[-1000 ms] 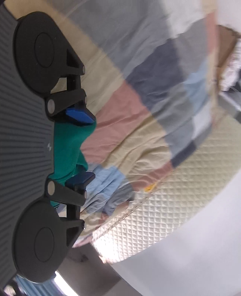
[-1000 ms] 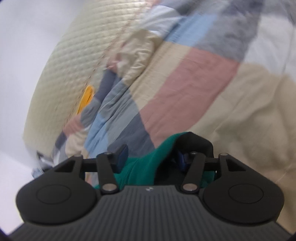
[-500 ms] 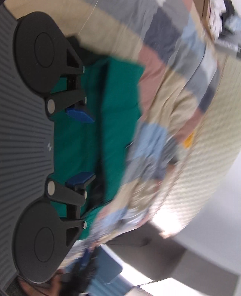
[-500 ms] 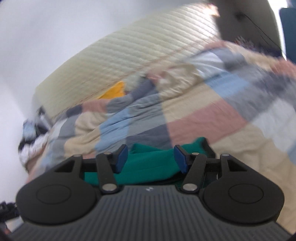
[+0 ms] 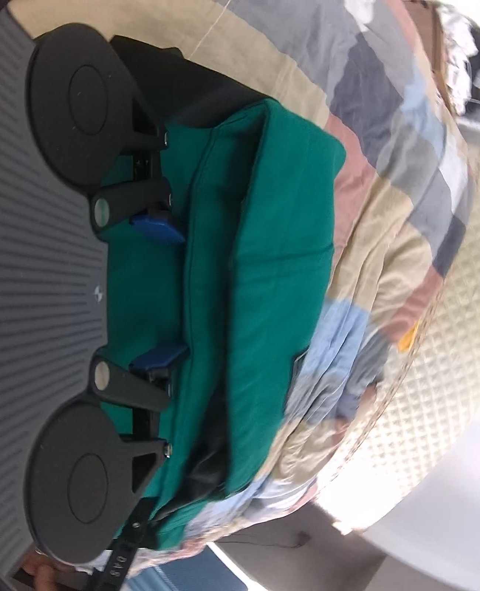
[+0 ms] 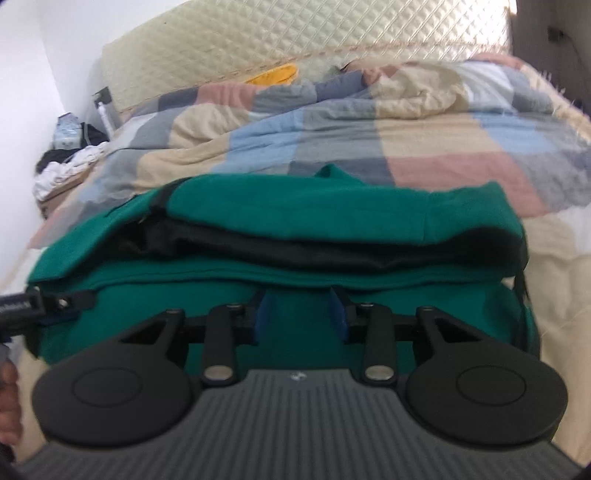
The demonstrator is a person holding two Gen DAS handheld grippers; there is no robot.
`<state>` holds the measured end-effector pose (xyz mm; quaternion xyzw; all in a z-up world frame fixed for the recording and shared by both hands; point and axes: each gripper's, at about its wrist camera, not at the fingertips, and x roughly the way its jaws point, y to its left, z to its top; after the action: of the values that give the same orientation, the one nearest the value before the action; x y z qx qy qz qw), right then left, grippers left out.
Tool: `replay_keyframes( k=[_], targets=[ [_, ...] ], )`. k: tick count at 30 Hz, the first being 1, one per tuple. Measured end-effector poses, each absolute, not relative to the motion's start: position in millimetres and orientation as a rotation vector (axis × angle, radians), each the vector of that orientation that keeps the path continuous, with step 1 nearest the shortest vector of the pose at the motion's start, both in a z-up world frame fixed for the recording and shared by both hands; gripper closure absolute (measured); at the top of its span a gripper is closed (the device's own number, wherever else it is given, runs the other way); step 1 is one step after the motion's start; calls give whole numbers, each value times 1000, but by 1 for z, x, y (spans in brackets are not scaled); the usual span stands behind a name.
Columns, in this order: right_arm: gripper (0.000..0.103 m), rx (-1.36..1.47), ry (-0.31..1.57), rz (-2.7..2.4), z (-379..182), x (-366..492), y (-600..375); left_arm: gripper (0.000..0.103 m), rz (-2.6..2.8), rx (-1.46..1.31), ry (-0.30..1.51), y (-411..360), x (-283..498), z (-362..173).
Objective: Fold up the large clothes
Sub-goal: 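Fold the held edge over the bundle with both grippers and release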
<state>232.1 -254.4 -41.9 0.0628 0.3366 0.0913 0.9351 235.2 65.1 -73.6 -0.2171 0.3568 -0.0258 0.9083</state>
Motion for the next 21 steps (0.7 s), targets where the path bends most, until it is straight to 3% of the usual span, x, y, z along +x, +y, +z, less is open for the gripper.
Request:
replay_keyframes(
  k=[21],
  targets=[
    [66, 197, 464, 12, -39, 302, -297, 34, -48, -434, 510, 90, 306, -53]
  ],
)
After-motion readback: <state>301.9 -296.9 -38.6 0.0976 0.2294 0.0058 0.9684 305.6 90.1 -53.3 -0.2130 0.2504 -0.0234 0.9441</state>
